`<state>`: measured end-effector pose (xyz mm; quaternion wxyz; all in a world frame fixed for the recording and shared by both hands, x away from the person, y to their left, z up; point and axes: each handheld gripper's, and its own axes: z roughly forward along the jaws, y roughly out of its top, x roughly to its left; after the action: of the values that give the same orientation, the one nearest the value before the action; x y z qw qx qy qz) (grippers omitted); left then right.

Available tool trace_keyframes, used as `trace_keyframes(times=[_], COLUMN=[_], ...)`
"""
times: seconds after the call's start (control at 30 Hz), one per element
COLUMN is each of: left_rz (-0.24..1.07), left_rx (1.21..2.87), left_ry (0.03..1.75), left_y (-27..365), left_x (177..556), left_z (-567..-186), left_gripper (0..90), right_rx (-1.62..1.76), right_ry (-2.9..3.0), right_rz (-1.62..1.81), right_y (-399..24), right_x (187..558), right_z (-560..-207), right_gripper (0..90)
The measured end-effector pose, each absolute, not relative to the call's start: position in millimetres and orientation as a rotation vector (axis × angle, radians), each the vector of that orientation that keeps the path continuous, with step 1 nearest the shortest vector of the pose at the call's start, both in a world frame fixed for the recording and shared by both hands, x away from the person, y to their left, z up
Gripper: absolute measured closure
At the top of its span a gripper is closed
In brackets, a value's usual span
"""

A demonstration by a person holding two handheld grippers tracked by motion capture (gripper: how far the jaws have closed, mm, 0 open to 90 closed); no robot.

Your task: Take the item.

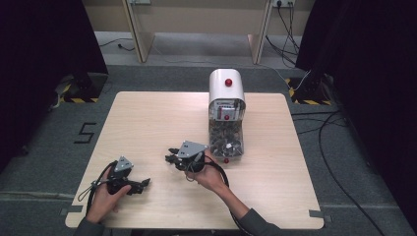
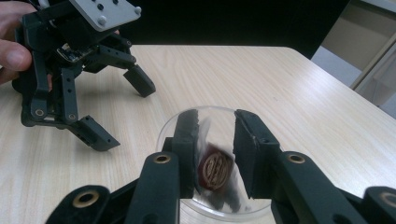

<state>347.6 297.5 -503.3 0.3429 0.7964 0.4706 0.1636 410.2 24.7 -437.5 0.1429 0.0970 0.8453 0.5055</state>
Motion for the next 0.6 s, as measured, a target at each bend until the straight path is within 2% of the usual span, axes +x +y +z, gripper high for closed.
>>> trace_keyframes(times=[0.6], left_rz=[0.424], left_rx=[2.07], left_ry=[1.223], left_y=[298], left_x=[348], left_z=[-503], left_gripper=[0.0], right_rx=[0.356], right_ry=[2.4], right_rz=[1.489], right_y=[8], right_x=[413], right_z=[-424], right_gripper=[55.8])
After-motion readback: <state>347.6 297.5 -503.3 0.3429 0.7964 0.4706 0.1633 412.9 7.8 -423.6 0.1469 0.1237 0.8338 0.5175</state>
